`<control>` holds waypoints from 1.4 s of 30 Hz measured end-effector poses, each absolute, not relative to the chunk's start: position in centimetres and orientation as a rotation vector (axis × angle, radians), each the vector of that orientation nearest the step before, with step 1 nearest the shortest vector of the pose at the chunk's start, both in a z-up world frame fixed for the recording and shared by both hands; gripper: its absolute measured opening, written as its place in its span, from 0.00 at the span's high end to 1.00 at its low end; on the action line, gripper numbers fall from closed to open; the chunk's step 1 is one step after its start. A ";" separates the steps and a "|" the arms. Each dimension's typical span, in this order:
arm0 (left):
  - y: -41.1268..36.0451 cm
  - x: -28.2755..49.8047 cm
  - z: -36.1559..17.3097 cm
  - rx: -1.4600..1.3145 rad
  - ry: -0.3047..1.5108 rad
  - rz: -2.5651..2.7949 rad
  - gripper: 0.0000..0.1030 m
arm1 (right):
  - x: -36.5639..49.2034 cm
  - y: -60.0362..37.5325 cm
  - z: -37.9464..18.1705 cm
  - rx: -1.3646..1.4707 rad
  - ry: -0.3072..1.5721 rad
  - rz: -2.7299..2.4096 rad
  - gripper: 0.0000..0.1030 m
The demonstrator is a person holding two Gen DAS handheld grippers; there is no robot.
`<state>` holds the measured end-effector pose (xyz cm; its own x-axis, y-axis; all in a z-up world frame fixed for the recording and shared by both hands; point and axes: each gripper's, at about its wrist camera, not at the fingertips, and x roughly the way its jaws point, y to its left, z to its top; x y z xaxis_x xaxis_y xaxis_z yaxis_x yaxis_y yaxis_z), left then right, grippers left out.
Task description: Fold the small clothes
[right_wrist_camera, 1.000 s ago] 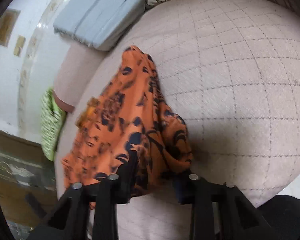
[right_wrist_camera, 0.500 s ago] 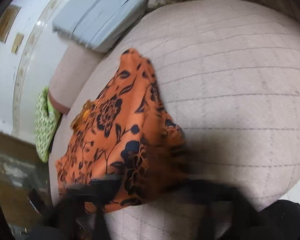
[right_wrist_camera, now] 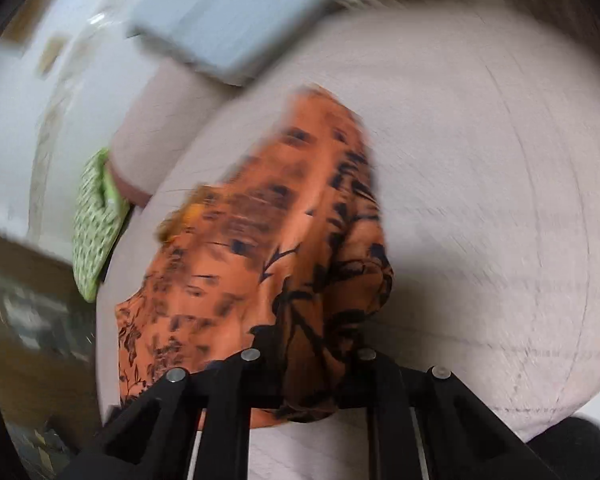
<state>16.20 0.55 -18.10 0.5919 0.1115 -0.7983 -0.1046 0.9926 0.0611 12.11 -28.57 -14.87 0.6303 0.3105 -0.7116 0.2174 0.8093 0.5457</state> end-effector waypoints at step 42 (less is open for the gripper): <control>15.5 12.8 -11.8 -0.665 0.647 0.193 0.23 | 11.2 -3.5 -15.7 0.381 1.008 0.621 0.36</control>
<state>12.77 15.45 -11.83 0.7883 -0.0341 -0.6143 -0.3650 0.7779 -0.5115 11.19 -3.50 -15.69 0.3855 0.6411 -0.6637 -0.3044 0.7673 0.5644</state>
